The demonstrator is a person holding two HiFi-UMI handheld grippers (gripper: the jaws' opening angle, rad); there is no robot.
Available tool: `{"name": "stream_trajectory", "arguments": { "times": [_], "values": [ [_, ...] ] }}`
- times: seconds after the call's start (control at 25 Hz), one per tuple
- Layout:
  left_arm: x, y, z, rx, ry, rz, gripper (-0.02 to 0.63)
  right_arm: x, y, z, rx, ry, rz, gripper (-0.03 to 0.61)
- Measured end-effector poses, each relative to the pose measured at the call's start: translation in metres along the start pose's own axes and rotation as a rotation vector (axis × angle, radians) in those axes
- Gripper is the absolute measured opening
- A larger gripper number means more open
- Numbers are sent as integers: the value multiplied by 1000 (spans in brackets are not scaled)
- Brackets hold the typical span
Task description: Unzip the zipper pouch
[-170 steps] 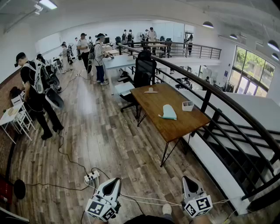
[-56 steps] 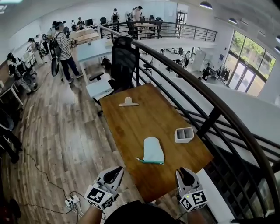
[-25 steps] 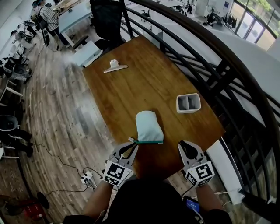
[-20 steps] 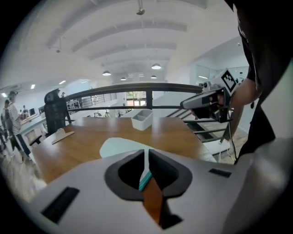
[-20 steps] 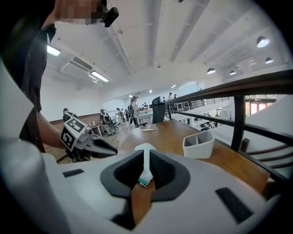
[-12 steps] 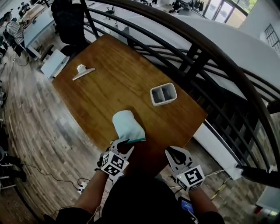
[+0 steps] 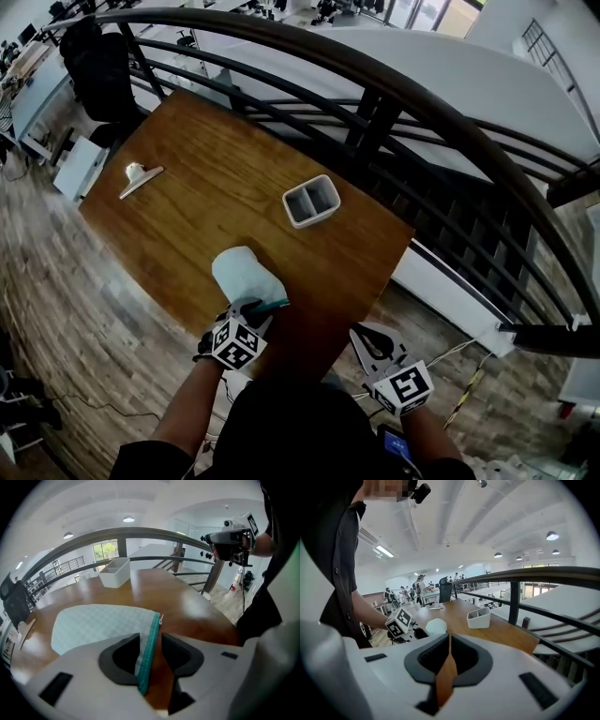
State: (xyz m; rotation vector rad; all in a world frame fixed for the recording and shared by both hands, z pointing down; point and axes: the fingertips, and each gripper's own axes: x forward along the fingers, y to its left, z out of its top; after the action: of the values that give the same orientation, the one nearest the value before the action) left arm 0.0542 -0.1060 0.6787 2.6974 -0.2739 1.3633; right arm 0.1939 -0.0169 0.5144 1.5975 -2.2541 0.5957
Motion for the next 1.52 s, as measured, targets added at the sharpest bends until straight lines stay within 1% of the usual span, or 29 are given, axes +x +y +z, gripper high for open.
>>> {"name": "stream_trajectory", "arguments": {
  "times": [0.12, 0.28, 0.36, 0.48, 0.52, 0.6, 0.68, 0.8, 0.92, 1.12, 1.24, 1.32, 1.4, 1.52],
  "values": [
    [3, -1, -3, 2, 25, -19, 150, 0, 1, 1, 2, 9, -5, 9],
    [11, -2, -11, 13, 83, -37, 149, 4, 3, 3, 6, -2, 0, 3],
    [14, -5, -11, 5, 97, -49, 146, 4, 4, 2, -1, -1, 5, 3],
    [16, -13, -11, -6, 111, -64, 96, 5, 8, -1, -19, 9, 15, 3],
    [16, -16, -13, -6, 121, -65, 64, 5, 10, -1, -24, 11, 21, 3],
    [13, -19, -14, -7, 145, -71, 51, 8, 13, 1, -31, 13, 33, 3],
    [6, -21, -12, -2, 151, -84, 43, 11, 16, 3, -42, 18, 45, 3],
    [-11, -22, -3, 1, 113, -97, 40, 19, 22, 4, -72, 31, 74, 3],
    [-28, -15, 7, -7, 59, -89, 40, 32, 28, 4, -124, 49, 118, 3],
    [-61, -10, 28, -22, -52, -95, 33, 55, 39, -3, -311, 69, 203, 9],
    [-80, -8, 37, 0, -93, -93, 31, 74, 45, -3, -369, 80, 250, 25],
    [-93, -9, 43, 17, -119, -98, 30, 85, 52, -1, -423, 84, 290, 54],
    [-106, -10, 49, 28, -152, -105, 31, 94, 63, 0, -515, 91, 332, 89],
    [-123, -13, 57, 45, -191, -131, 31, 102, 79, 2, -652, 90, 373, 117]
  ]
}}
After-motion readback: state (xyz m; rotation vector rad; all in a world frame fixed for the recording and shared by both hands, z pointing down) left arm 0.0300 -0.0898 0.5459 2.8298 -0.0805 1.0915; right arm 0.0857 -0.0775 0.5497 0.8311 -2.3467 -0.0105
